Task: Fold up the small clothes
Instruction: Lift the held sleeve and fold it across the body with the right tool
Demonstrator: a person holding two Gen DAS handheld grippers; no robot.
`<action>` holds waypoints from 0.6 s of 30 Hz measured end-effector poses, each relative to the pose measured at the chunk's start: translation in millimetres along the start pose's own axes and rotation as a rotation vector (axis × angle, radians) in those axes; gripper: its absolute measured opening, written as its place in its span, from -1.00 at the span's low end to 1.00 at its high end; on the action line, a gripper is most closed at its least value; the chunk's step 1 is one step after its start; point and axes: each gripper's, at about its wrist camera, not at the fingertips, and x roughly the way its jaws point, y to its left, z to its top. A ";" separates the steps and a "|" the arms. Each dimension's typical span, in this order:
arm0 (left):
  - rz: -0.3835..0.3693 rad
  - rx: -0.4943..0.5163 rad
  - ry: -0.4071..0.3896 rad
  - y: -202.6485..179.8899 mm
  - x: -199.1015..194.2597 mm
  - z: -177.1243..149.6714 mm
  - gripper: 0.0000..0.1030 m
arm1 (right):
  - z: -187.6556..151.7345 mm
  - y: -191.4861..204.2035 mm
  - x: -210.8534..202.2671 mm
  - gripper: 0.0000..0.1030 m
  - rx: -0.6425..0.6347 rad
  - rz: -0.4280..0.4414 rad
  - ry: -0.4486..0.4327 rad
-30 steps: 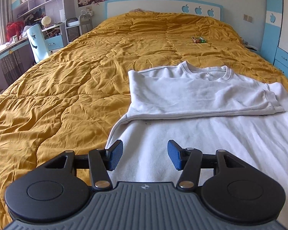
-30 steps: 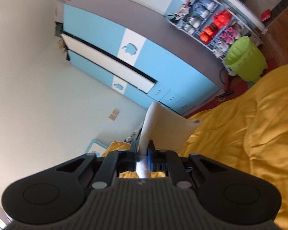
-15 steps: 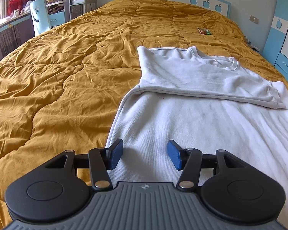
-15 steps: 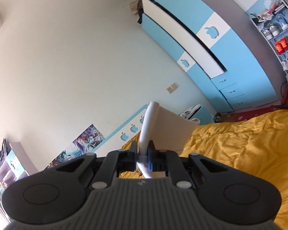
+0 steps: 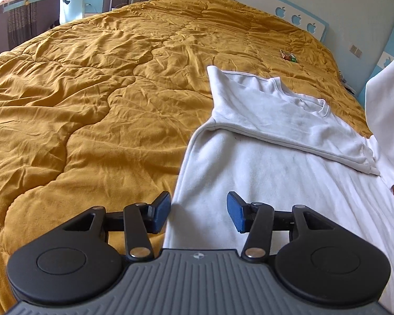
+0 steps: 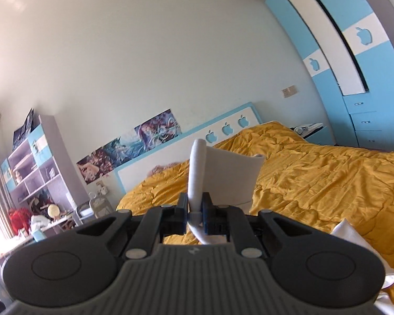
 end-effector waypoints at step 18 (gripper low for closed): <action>-0.047 -0.186 0.055 48.0 10.3 13.9 0.14 | -240.4 169.7 94.8 -0.97 -1.119 0.148 0.255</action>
